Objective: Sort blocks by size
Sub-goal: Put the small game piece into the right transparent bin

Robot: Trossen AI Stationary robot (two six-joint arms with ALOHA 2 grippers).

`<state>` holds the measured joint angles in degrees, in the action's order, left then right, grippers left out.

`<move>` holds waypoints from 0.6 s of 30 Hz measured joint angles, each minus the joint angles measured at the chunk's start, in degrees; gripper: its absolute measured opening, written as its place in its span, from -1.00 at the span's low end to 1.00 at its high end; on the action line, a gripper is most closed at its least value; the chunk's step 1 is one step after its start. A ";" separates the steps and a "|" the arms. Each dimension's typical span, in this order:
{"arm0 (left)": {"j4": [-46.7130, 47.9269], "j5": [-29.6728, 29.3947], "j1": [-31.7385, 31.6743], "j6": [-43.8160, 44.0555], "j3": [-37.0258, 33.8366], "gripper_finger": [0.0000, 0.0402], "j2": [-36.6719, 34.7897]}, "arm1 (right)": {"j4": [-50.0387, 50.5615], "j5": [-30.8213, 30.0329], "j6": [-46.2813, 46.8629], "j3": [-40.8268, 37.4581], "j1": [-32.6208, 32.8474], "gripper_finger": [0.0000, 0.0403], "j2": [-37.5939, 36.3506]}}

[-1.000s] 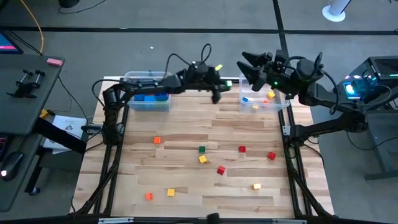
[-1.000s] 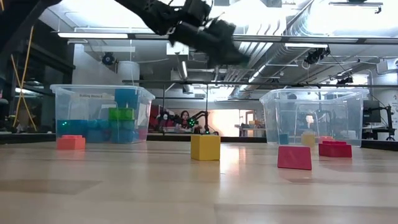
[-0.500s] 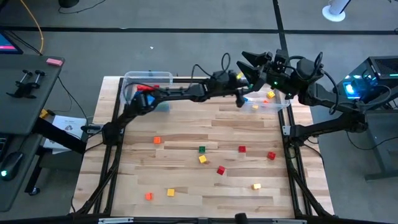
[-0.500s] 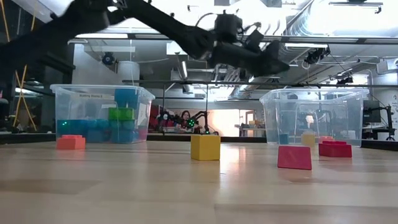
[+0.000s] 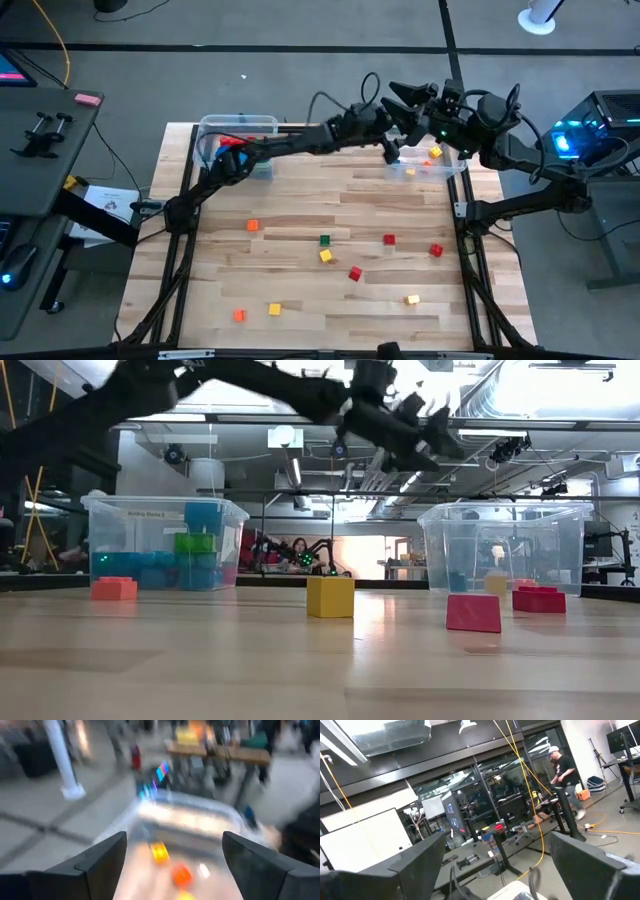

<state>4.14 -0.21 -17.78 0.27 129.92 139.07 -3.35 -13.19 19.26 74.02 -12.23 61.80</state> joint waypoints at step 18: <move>1.31 16.23 8.41 18.47 -60.80 0.35 -49.74 | 11.46 9.31 0.10 -0.06 0.39 0.74 -3.56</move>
<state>5.45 16.02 -9.37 18.74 69.12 89.33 8.11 -3.88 19.36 73.96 -11.84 58.24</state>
